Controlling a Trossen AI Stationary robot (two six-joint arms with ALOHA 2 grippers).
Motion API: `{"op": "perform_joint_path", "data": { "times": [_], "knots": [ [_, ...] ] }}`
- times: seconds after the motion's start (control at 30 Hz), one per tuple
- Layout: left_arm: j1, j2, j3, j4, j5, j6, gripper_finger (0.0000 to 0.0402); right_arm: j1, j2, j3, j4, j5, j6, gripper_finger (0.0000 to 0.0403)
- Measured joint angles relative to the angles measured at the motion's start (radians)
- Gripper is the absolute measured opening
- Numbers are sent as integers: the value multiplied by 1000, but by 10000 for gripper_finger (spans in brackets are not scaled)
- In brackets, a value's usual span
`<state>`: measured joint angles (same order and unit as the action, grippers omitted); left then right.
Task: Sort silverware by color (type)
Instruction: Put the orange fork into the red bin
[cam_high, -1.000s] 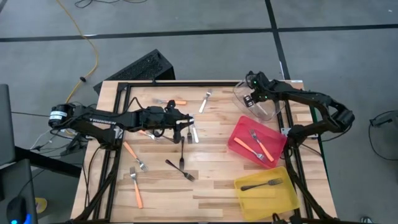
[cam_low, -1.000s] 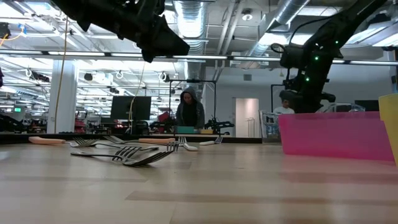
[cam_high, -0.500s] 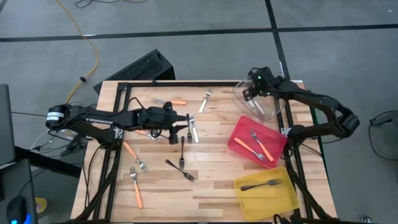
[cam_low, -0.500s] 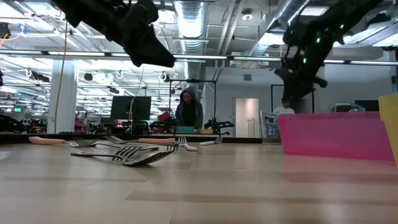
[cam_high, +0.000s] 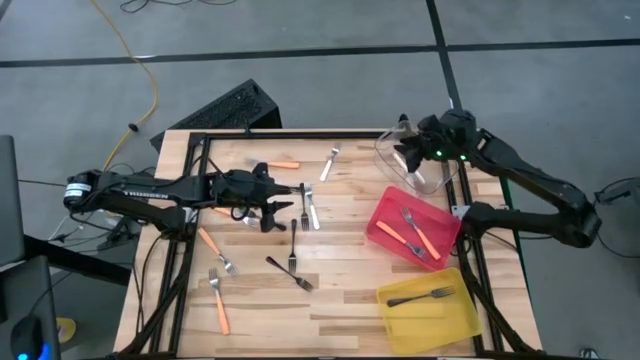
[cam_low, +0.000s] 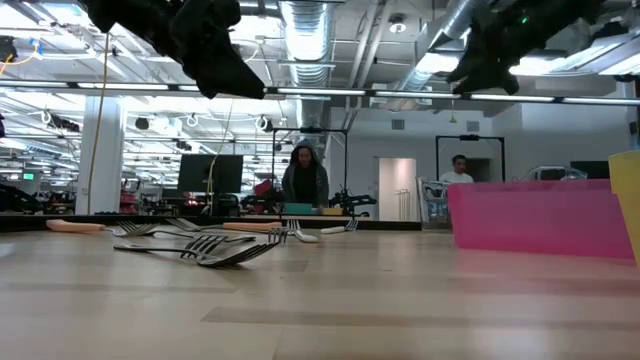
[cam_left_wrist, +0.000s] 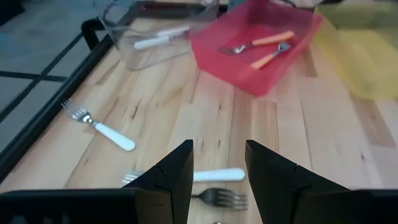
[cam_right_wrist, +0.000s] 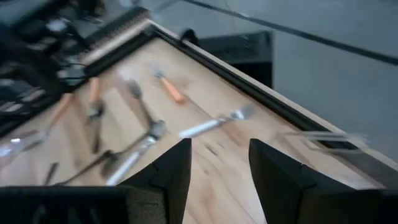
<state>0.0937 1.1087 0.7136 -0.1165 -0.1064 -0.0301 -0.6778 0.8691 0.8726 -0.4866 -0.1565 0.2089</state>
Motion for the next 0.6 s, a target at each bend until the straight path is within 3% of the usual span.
{"op": "perform_joint_path", "data": {
  "times": [0.1,0.27,0.4,0.6],
  "knots": [
    [0,5,0,-35,13,9,130,49,-47,0,-2,-1,0,183],
    [-24,5,-1,-139,149,98,130,128,-86,0,-3,-2,1,183],
    [-44,5,-18,-141,158,97,130,188,-83,0,-4,-2,3,183],
    [-75,5,-146,-88,154,-37,130,280,-50,0,-12,-1,3,183]
  ]
}}
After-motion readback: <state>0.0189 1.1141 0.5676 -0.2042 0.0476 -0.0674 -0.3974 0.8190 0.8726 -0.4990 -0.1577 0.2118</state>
